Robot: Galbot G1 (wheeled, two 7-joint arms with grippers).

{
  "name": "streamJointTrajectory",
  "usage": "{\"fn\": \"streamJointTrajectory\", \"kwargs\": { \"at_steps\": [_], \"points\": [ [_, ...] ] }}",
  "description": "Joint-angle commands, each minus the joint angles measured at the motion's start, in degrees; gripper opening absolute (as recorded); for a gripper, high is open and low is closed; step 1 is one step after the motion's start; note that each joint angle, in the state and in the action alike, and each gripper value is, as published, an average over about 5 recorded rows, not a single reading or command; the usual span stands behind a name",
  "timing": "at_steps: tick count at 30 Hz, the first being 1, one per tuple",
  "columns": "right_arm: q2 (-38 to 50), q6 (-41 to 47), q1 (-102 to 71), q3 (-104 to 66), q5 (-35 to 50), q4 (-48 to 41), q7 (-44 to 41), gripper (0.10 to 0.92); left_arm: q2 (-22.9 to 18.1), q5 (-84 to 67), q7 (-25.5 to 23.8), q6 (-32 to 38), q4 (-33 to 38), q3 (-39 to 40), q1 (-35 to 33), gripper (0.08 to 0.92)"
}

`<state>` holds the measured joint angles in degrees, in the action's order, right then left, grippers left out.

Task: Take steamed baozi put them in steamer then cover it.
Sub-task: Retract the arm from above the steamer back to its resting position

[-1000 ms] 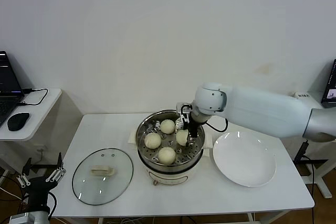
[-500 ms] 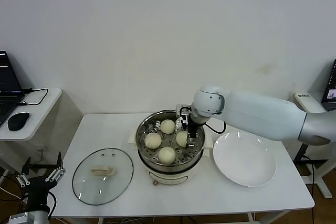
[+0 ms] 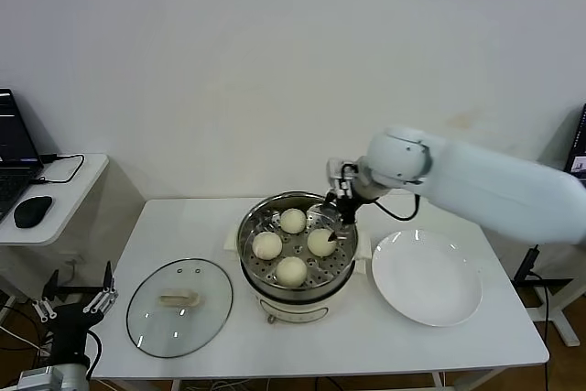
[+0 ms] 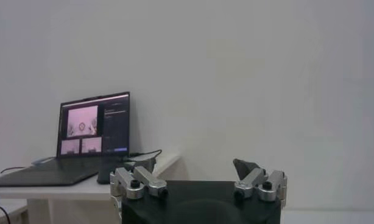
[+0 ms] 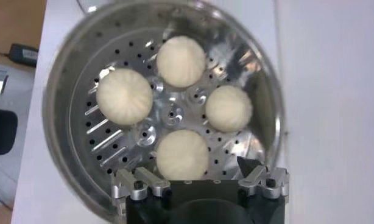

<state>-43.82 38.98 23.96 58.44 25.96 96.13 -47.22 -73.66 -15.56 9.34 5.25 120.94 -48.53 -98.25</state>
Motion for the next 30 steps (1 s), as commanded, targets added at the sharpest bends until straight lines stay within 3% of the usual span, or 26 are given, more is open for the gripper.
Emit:
{"fn": "streamJointTrajectory", "kwargs": {
  "at_steps": [1,6,12,22,30],
  "points": [
    [22.8,-3.62,-32.42,-32.23,2.94,17.42,15.85,0.823,0.49,0.47,-0.66,-0.34,0.06,0.67,0.08,0.823],
    [24.54,-14.53,-67.62,-59.2,2.04,19.43,28.49,0.823,0.3,1.17,-0.69,-0.11,-1.19,1.77,0.43,0.823],
    [11.19,-27.98,-95.06,-83.94,-7.38,16.71,35.51,0.823,-0.55,2.57,-0.54,0.43,-2.39,3.57,0.41,0.823],
    [-17.77,-49.13,-104.13,-99.23,-18.21,8.12,36.99,0.823,-0.67,13.03,0.46,3.3,-6.45,5.29,1.71,0.823],
    [-31.05,-51.44,-106.71,-103.21,-16.97,5.59,35.3,0.823,1.54,38.23,3.41,6.39,-12.61,5.53,4.39,0.823]
  ]
}}
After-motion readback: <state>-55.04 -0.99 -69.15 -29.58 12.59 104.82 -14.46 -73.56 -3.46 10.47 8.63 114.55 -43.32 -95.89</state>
